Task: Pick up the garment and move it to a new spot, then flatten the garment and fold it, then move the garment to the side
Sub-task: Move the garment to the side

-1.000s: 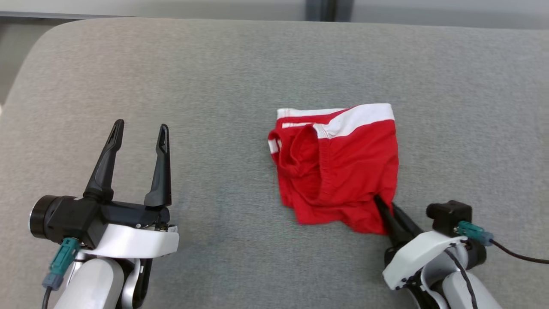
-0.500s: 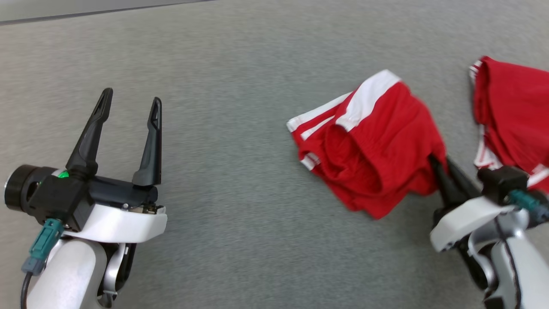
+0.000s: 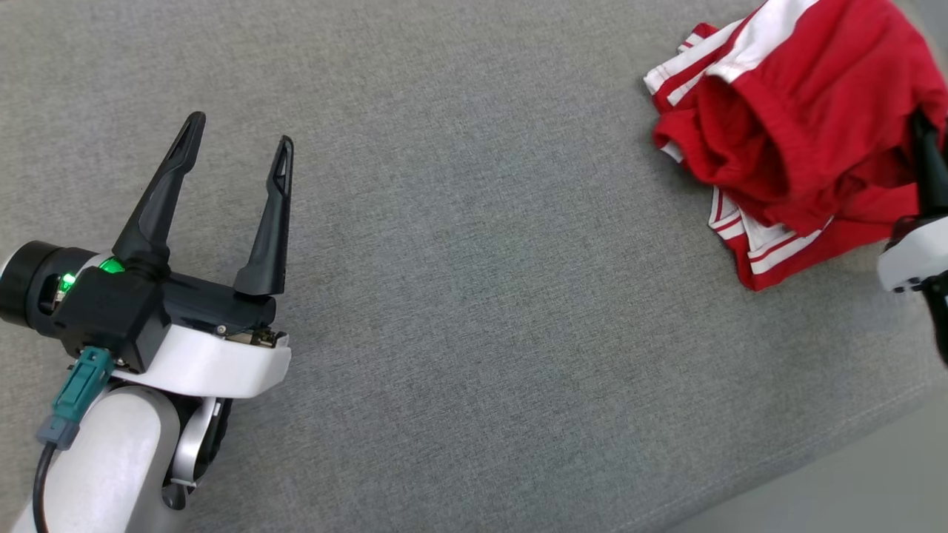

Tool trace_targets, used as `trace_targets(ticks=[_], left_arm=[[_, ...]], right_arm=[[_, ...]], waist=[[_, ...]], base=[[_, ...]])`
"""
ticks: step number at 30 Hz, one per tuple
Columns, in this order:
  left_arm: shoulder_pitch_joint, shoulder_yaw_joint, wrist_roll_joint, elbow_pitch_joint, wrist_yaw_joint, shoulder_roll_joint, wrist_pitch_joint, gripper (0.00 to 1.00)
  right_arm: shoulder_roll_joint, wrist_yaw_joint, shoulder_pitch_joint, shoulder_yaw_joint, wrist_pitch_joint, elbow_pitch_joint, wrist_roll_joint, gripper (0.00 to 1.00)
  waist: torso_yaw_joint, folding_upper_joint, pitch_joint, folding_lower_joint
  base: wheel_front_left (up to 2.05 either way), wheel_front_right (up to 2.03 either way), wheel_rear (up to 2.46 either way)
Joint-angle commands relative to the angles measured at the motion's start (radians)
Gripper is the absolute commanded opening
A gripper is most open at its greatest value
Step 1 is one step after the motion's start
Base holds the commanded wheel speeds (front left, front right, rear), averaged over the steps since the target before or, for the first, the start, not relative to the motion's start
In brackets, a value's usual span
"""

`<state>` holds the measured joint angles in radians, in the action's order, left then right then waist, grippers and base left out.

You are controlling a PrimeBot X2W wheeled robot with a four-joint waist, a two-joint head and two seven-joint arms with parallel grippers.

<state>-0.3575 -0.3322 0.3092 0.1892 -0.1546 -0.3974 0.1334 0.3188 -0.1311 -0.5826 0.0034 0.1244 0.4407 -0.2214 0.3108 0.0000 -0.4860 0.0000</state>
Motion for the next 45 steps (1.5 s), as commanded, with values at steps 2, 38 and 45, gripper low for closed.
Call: trace_targets(ticks=[2,38,45], left_arm=[[-0.018,-0.001,-0.001,0.000,0.004,-0.004,-0.001,1.00],[0.121,0.094,0.098,-0.059,-0.100,0.032,0.071,1.00],[0.176,0.116,0.119,-0.074,-0.103,0.042,0.098,1.00]], right_arm=[[0.023,0.000,-0.037,-0.007,0.014,0.066,-0.015,0.00],[-0.230,0.000,0.200,-0.066,0.111,-0.343,0.011,1.00],[-0.262,0.000,0.292,-0.022,0.038,-0.432,0.043,1.00]], waist=[[0.003,0.0000,-0.015,0.0000],[-0.173,0.0000,0.191,0.0000],[-0.228,0.0000,0.244,0.0000]], base=[[0.00,0.00,0.00],[0.00,0.00,0.00],[0.00,0.00,0.00]])
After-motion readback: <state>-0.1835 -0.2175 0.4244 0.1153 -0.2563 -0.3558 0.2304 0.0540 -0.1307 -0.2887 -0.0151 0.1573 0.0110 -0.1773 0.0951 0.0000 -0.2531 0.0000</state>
